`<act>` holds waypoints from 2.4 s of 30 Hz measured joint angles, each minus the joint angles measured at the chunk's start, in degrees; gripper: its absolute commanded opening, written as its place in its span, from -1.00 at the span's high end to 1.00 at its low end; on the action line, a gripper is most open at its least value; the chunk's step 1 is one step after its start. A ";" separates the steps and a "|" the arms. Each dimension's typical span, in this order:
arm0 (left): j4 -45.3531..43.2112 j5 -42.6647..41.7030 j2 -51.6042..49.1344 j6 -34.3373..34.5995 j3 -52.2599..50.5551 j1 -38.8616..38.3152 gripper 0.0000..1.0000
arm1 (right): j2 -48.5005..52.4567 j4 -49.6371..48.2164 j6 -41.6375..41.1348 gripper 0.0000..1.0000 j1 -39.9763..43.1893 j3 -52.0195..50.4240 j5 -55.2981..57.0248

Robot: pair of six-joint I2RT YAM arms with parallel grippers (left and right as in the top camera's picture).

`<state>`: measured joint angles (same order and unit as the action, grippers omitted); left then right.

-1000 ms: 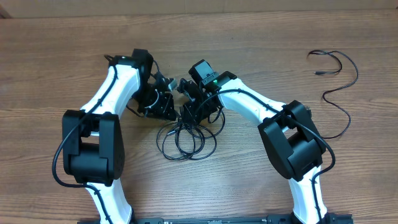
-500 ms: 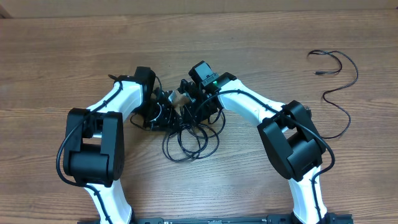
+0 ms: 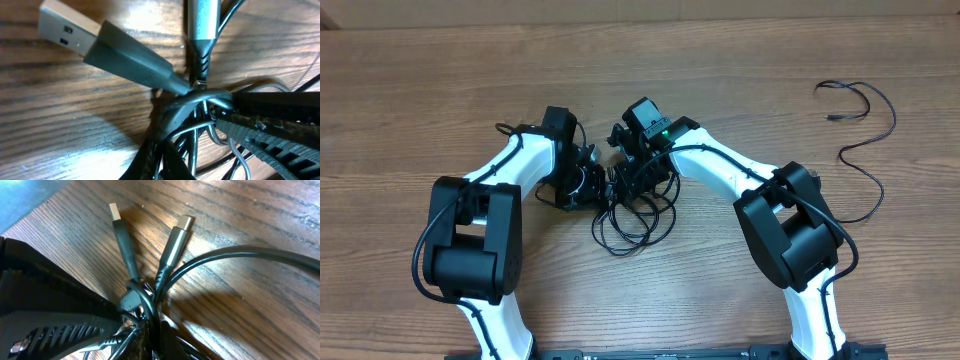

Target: Untangle cables

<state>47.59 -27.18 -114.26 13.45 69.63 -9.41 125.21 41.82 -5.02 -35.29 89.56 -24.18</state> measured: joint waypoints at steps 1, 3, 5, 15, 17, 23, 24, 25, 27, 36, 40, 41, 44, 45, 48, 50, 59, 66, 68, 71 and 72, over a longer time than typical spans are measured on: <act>-0.52 0.04 0.22 0.17 -0.33 0.00 0.91 | 0.00 -0.22 -0.11 0.92 0.02 0.00 0.02; -1.55 0.57 0.72 1.16 -0.92 0.00 0.91 | 0.00 -0.68 -0.13 0.92 0.11 0.00 -0.20; -2.21 1.09 0.96 2.05 -1.14 0.00 0.91 | 0.00 -1.07 0.31 0.92 0.50 0.00 -1.57; -4.15 4.28 1.55 4.68 -1.31 0.00 0.91 | 0.02 -1.16 5.60 0.92 7.72 0.00 -21.05; -4.66 4.96 1.68 4.92 -1.31 0.00 0.91 | 0.02 -0.66 6.67 0.92 9.05 0.00 -24.70; -5.90 7.28 2.05 5.97 -1.29 0.02 0.91 | 0.02 -0.11 8.76 0.92 10.14 0.00 -34.53; -6.16 7.78 2.14 6.05 -1.29 0.02 0.91 | 0.02 0.13 9.46 0.92 10.19 0.00 -36.81; -6.27 8.24 2.14 6.14 -1.25 0.02 0.92 | 0.02 0.35 10.08 0.92 10.25 0.00 -38.84; -6.29 9.07 2.29 6.16 -1.25 0.00 0.92 | 0.02 0.72 11.41 0.92 10.40 0.00 -42.82; -6.54 13.35 2.62 7.45 -0.92 0.20 0.91 | 0.02 2.08 16.41 0.92 12.02 0.00 -50.88; -5.31 13.03 2.60 6.78 -0.44 1.64 0.84 | 0.02 3.65 17.42 0.92 12.04 0.00 -50.01; -4.61 12.48 2.49 5.97 -0.24 2.43 0.82 | 0.02 3.85 17.49 0.92 12.07 0.00 -49.83; -2.56 9.70 2.27 2.91 0.28 5.77 0.70 | 0.02 4.00 17.73 0.92 12.04 0.00 -49.72; -2.21 8.76 2.27 1.51 0.42 6.88 0.63 | 0.02 4.00 17.77 0.92 12.04 0.00 -49.96; -1.88 5.31 3.39 -2.73 1.27 9.79 0.31 | 0.02 4.07 17.73 0.92 12.07 0.00 -51.25; -1.84 3.41 6.08 -5.53 1.62 11.26 0.18 | 0.02 4.07 17.73 0.92 12.04 0.00 -52.26; 0.52 -5.29 19.34 -14.12 4.04 10.23 0.58 | 0.02 4.02 17.73 0.92 12.07 0.00 -53.59; 2.21 -8.04 16.72 -17.92 3.80 6.91 0.49 | 0.02 4.02 17.75 0.92 12.04 0.00 -54.07; 2.16 -9.16 16.20 -18.56 3.69 6.91 0.46 | 0.02 3.93 17.73 0.92 12.04 0.00 -54.88; 1.70 -11.56 15.76 -19.93 2.67 6.91 0.46 | 0.02 3.82 17.75 0.92 12.04 0.00 -55.41; 1.16 -12.20 15.67 -20.13 2.10 6.93 0.46 | 0.02 3.80 17.75 0.92 12.04 0.00 -55.54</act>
<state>48.75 -39.38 -98.59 -6.68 71.72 -2.48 125.23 45.63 12.73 -23.24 89.56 -79.72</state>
